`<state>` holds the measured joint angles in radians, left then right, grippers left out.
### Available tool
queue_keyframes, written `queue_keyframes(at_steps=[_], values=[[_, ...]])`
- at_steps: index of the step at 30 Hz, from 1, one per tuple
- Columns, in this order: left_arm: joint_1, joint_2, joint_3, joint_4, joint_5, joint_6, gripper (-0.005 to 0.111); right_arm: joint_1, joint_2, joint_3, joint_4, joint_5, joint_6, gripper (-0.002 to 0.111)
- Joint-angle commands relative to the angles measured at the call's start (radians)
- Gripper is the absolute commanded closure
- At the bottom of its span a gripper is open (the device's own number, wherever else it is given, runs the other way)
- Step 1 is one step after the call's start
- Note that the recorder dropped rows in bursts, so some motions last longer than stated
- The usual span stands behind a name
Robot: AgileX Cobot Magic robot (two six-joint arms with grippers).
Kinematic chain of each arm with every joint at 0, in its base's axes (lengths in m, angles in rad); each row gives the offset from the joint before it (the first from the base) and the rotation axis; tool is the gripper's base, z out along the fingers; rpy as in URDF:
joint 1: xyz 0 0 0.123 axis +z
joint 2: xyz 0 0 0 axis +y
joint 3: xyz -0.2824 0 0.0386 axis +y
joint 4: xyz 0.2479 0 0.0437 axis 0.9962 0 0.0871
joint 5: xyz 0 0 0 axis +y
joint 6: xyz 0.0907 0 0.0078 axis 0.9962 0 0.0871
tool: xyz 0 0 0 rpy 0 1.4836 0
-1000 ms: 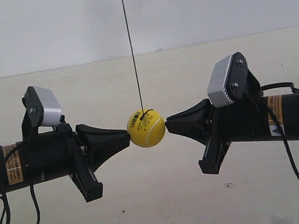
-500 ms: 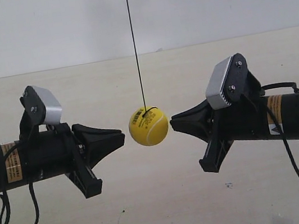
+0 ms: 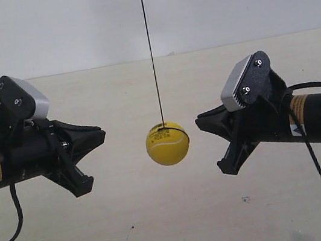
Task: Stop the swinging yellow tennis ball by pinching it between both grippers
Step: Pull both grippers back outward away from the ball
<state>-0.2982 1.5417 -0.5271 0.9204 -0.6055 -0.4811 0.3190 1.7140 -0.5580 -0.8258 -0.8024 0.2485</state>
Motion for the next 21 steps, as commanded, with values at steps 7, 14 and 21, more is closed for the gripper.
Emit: queue_keyframes(at_steps=[7, 14, 21], values=[[-0.002, -0.012, 0.007, -0.012, 0.016, 0.002, 0.102, -0.063, -0.020, -0.002, 0.009, 0.021, 0.015, 0.108], [-0.002, -0.012, 0.007, -0.017, 0.010, 0.002, 0.102, -0.071, -0.020, -0.002, 0.010, 0.021, 0.022, 0.108], [-0.002, -0.036, 0.005, -0.017, -0.041, 0.002, 0.102, -0.071, -0.024, -0.002, 0.051, 0.007, -0.008, 0.108]])
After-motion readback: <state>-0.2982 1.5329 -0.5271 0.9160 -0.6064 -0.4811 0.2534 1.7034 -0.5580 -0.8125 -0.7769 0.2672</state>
